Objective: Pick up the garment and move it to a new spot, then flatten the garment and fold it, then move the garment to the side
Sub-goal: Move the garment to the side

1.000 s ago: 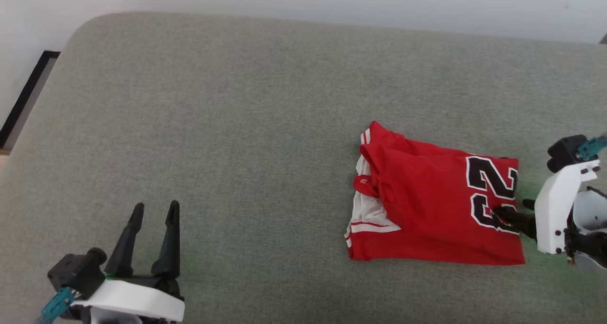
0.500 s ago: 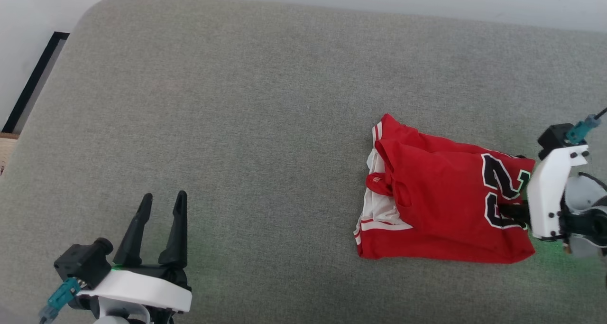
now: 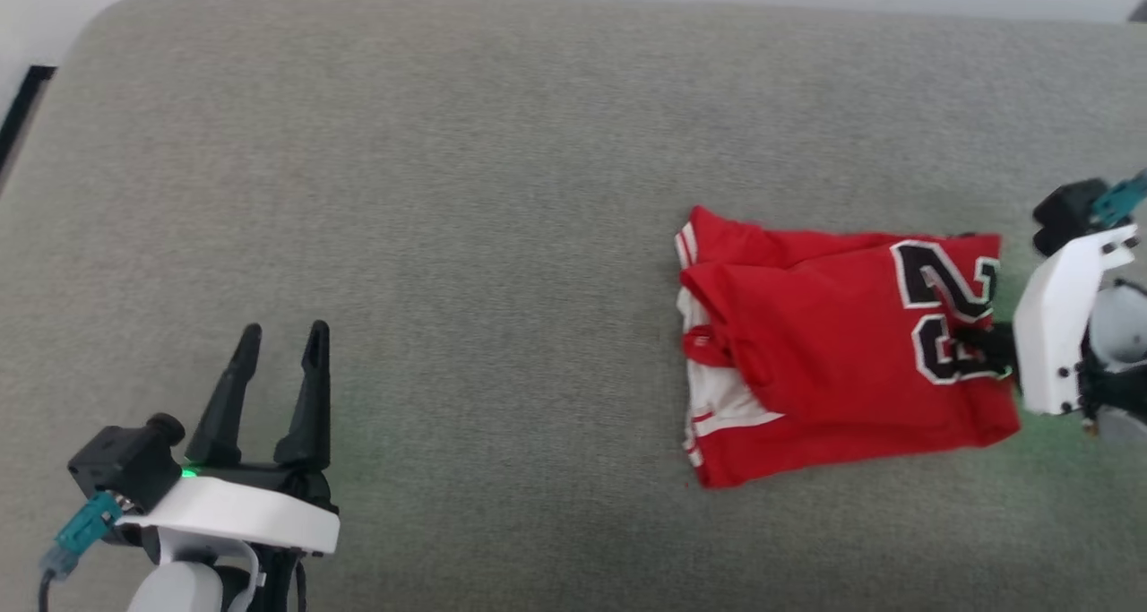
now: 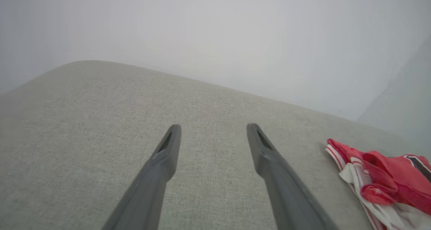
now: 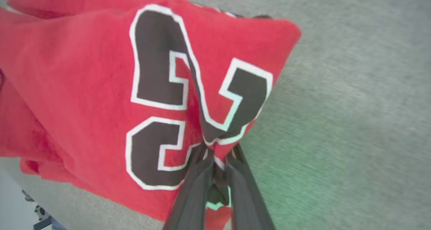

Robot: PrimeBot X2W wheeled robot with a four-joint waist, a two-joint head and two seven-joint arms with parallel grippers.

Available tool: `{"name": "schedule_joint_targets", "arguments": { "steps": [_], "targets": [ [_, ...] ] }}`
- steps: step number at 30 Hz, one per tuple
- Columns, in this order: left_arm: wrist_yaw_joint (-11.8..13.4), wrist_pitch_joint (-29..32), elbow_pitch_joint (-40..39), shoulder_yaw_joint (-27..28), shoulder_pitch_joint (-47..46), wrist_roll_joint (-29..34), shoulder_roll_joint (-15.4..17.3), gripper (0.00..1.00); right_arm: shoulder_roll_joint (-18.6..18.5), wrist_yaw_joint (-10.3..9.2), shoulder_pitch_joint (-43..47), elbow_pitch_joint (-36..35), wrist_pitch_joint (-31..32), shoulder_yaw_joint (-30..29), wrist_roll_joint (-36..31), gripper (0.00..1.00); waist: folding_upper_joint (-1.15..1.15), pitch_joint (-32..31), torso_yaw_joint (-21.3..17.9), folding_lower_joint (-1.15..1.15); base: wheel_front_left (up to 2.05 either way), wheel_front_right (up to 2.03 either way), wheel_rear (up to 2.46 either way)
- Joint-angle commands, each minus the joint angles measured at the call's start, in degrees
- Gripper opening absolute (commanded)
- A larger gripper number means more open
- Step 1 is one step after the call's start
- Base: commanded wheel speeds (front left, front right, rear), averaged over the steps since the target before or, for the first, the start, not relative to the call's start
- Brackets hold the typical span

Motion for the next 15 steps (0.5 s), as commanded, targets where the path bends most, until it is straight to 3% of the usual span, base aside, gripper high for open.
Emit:
{"name": "schedule_joint_targets", "arguments": {
  "steps": [1,15],
  "targets": [
    [-0.2,-0.3,-0.1,-0.2,-0.9,0.3,0.2,1.00,-0.5,-0.16,-0.7,-0.5,-0.7,-0.2,-0.3,0.00,0.00,0.5,-1.1,0.00,0.00,0.00,0.00],
    [-0.2,-0.3,-0.3,-5.0,-7.6,1.5,2.8,1.00,-7.6,-0.16,-5.4,-2.8,-5.9,-0.5,-4.2,0.00,0.00,3.3,-8.8,0.00,0.00,0.00,0.00]
  ]
}}
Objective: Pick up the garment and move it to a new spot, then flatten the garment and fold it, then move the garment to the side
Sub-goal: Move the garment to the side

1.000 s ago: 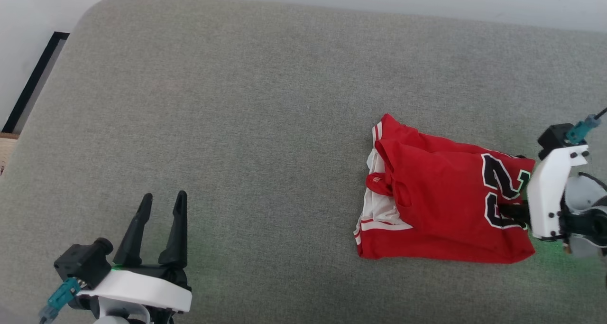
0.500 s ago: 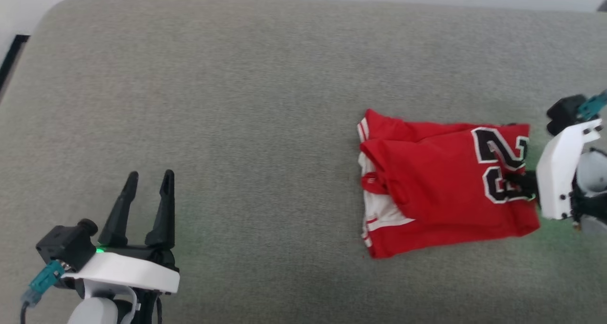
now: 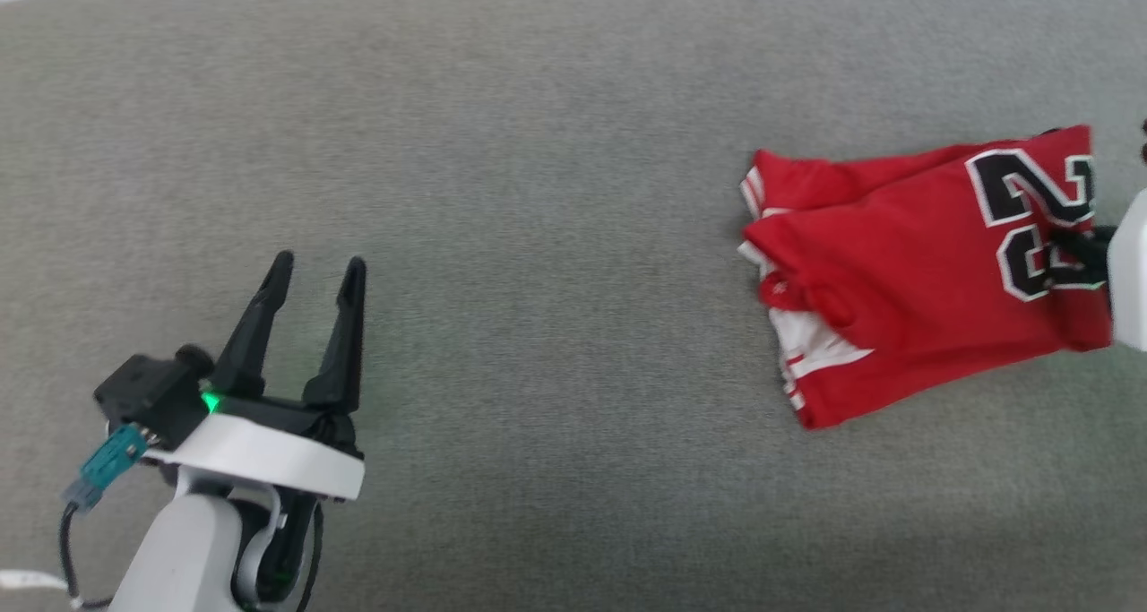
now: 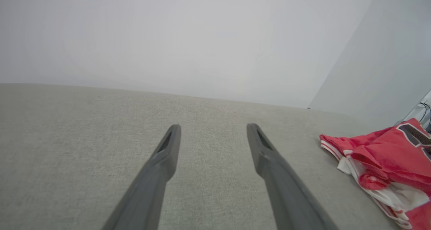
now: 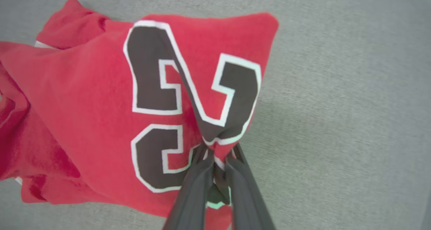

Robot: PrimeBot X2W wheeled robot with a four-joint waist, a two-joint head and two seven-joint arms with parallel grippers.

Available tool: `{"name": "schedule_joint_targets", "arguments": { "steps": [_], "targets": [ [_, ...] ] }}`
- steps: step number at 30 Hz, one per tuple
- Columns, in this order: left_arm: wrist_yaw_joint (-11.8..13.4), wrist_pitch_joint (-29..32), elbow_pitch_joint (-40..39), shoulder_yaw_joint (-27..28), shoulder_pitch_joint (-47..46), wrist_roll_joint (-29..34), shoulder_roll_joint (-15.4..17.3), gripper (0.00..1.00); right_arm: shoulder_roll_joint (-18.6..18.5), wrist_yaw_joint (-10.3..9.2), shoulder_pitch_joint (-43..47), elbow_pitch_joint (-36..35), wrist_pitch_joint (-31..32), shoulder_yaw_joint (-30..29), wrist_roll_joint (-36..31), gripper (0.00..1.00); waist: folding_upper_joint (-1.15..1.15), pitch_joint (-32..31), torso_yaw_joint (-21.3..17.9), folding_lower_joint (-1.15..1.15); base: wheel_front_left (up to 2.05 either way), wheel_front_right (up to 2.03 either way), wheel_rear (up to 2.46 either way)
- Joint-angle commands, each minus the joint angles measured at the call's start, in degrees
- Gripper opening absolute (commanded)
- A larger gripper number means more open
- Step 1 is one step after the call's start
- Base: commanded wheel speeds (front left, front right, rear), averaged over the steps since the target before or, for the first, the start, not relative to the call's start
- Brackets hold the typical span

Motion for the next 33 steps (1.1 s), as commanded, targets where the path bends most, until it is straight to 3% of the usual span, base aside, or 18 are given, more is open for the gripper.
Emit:
{"name": "schedule_joint_targets", "arguments": {
  "steps": [1,15,33],
  "targets": [
    [-0.2,-0.3,0.1,-0.5,-1.3,0.6,0.4,1.00,-0.9,-0.15,-0.9,0.4,-0.9,-0.1,-0.9,0.00,0.00,0.8,-1.4,0.00,0.00,0.00,0.00],
    [-0.2,-0.2,-0.1,-8.7,-10.8,1.2,2.5,1.00,-3.8,-0.15,-6.8,9.0,-9.5,-2.4,-7.8,0.00,0.00,5.6,-7.6,0.00,0.00,0.00,0.00],
    [-0.2,-0.2,0.0,-18.6,-22.1,0.9,3.8,1.00,-6.6,-0.15,-17.0,21.7,-19.1,-2.2,-20.3,0.00,0.00,11.8,-9.7,0.00,0.00,0.00,0.00]
  ]
}}
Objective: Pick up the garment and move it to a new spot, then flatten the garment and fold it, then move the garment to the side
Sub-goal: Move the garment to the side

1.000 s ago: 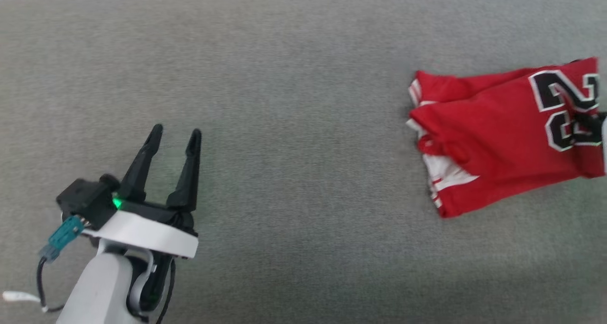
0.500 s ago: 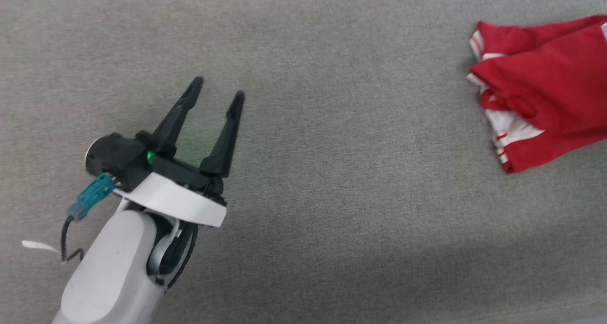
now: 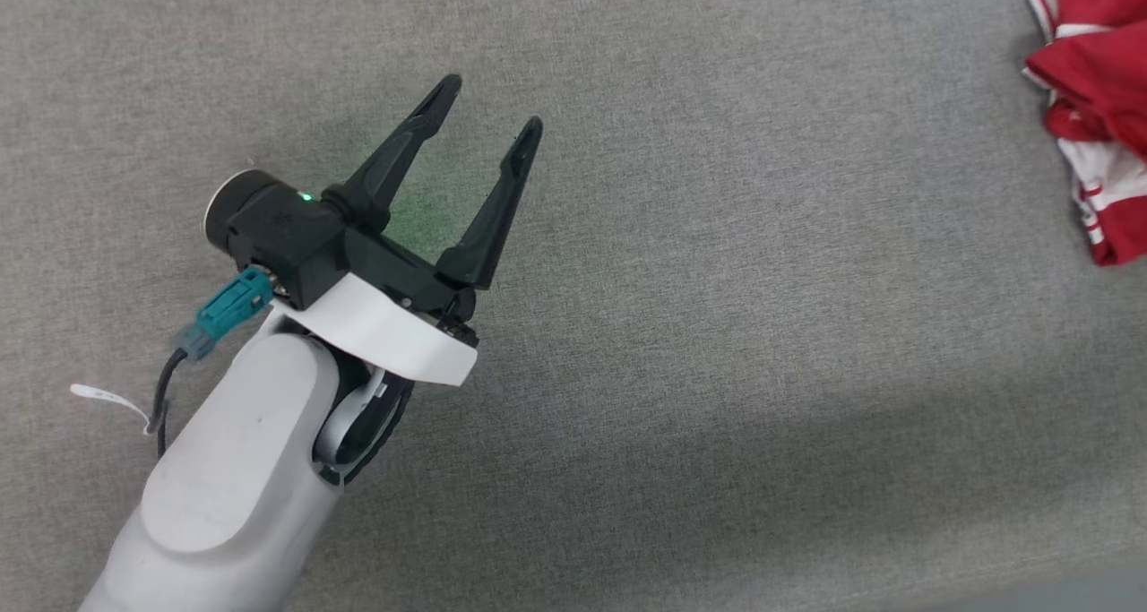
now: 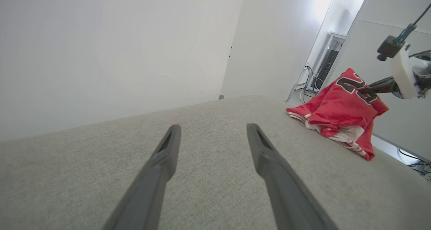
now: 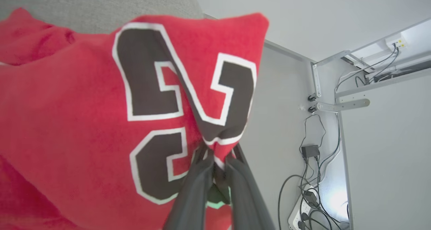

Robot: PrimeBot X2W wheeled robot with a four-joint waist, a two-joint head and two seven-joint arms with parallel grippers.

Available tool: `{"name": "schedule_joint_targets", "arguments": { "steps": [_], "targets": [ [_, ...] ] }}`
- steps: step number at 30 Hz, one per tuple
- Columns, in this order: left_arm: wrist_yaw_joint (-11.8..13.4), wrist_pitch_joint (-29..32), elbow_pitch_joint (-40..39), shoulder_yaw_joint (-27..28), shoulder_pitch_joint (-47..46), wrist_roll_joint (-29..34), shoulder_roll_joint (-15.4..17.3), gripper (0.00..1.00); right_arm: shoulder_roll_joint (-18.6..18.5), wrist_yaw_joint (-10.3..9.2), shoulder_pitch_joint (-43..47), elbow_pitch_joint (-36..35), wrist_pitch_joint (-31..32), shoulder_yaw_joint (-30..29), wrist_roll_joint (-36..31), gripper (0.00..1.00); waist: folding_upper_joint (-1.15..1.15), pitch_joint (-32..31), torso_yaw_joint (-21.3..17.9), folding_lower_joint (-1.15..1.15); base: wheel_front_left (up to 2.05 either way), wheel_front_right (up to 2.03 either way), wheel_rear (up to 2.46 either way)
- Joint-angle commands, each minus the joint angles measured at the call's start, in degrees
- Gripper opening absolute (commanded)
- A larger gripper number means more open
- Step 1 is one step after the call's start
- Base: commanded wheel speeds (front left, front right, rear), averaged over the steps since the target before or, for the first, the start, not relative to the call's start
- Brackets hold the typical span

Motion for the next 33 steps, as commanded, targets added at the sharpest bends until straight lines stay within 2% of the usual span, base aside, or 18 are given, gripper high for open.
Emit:
{"name": "schedule_joint_targets", "arguments": {
  "steps": [1,14,18,19,20,21,22,23,24,33],
  "targets": [
    [-0.2,-0.2,0.1,-0.5,-1.1,-0.2,0.1,1.00,0.6,-0.15,-1.2,1.3,-0.9,-0.7,-0.9,0.00,0.00,0.6,0.0,0.00,0.00,0.00,0.00],
    [-0.2,-0.2,0.7,-3.3,-4.4,-0.7,-0.4,1.00,6.9,-0.14,-5.0,13.8,-3.8,-3.3,-4.4,0.00,0.00,2.9,2.2,0.00,0.00,0.00,0.00],
    [-0.2,-0.2,0.6,-3.2,-4.6,-1.0,-0.4,1.00,7.7,-0.14,-6.3,16.9,-5.4,-4.3,-5.0,0.01,0.00,3.1,3.0,0.00,0.00,0.00,0.00],
    [-0.2,-0.2,0.6,-3.0,-4.6,-1.0,-0.3,1.00,7.9,-0.14,-6.7,17.7,-5.8,-4.5,-5.2,0.12,0.00,3.1,3.1,0.00,0.00,0.00,0.00],
    [-0.2,-0.2,0.4,-2.7,-4.3,-0.9,-0.1,1.00,8.0,-0.14,-7.7,18.9,-6.5,-4.9,-6.0,0.41,0.00,3.1,3.3,0.00,0.00,0.00,0.00],
    [-0.2,-0.2,0.3,-2.6,-4.1,-1.0,0.0,1.00,8.1,-0.14,-8.2,19.4,-7.0,-5.1,-6.2,0.49,0.00,3.1,3.3,0.00,0.00,0.00,0.00],
    [-0.2,-0.2,0.3,-2.6,-4.1,-1.0,0.0,1.00,8.1,-0.14,-8.2,19.4,-7.0,-5.1,-6.2,0.49,0.00,3.1,3.3,0.00,0.00,0.00,0.00],
    [-0.2,-0.2,0.3,-2.4,-3.9,-1.0,0.1,1.00,8.2,-0.15,-8.5,19.8,-7.4,-5.2,-6.4,0.81,0.00,3.0,3.3,0.00,0.00,0.00,0.00],
    [-0.2,-0.2,0.2,-1.9,-3.4,-0.9,0.3,1.00,8.3,-0.14,-8.9,20.5,-7.8,-5.2,-6.6,1.00,0.00,2.7,3.4,0.00,0.00,0.00,0.00],
    [-0.2,-0.2,-0.4,0.7,-1.2,-1.2,0.6,1.00,8.7,-0.15,-10.3,22.7,-10.7,-6.0,-5.9,1.00,0.00,0.5,3.2,0.00,0.00,0.00,0.00]
  ]
}}
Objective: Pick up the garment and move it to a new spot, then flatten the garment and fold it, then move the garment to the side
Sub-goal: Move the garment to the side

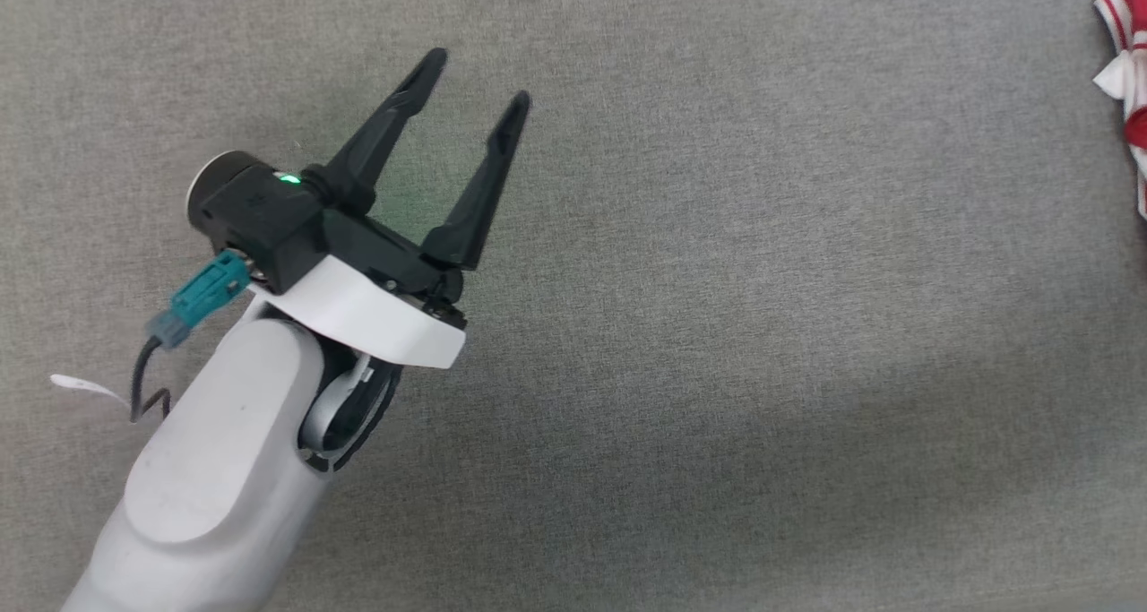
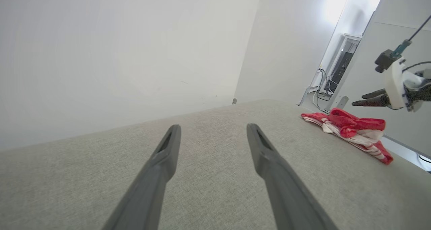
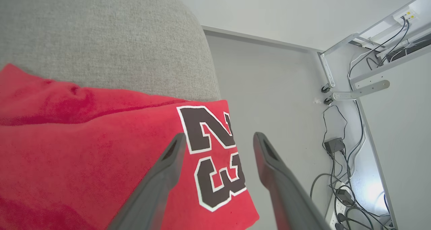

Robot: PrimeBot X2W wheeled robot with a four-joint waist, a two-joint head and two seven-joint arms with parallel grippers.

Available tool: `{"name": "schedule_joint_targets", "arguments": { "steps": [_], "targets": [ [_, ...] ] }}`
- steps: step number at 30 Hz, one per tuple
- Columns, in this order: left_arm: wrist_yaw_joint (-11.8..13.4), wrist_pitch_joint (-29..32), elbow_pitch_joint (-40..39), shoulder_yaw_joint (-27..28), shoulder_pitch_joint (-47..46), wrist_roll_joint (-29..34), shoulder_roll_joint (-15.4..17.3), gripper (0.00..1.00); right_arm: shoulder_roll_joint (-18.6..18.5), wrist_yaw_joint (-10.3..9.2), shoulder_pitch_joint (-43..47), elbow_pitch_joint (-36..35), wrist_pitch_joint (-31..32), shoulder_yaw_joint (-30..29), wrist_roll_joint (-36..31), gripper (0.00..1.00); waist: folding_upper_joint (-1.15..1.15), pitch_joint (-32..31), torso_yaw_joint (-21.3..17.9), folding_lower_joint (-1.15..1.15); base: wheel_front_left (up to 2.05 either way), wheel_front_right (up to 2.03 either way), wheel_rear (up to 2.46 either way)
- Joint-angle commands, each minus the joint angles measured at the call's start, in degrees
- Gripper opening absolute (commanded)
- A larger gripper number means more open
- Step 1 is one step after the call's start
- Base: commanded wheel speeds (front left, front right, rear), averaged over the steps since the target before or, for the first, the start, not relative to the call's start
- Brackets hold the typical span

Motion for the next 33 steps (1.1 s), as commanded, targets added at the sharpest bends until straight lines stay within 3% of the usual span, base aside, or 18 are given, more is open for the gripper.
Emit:
{"name": "schedule_joint_targets", "arguments": {
  "steps": [1,17,33],
  "targets": [
    [-0.2,-0.2,0.0,0.4,0.7,-0.4,0.3,1.00,0.6,-0.15,-0.4,0.3,-0.6,-0.2,0.5,1.00,0.00,-0.5,0.0,0.00,0.00,0.00,0.00],
    [-0.1,-0.2,1.9,11.1,8.3,1.3,0.2,1.00,9.0,-0.14,5.1,-3.4,-15.1,-1.3,6.1,1.00,0.00,-8.7,0.8,0.00,0.00,0.00,0.00],
    [-0.1,-0.2,0.4,24.7,23.1,6.7,-2.8,1.00,14.3,-0.14,21.3,-14.6,-25.1,2.5,12.1,1.00,0.00,-17.8,3.4,0.00,0.00,0.00,0.00]
  ]
}}
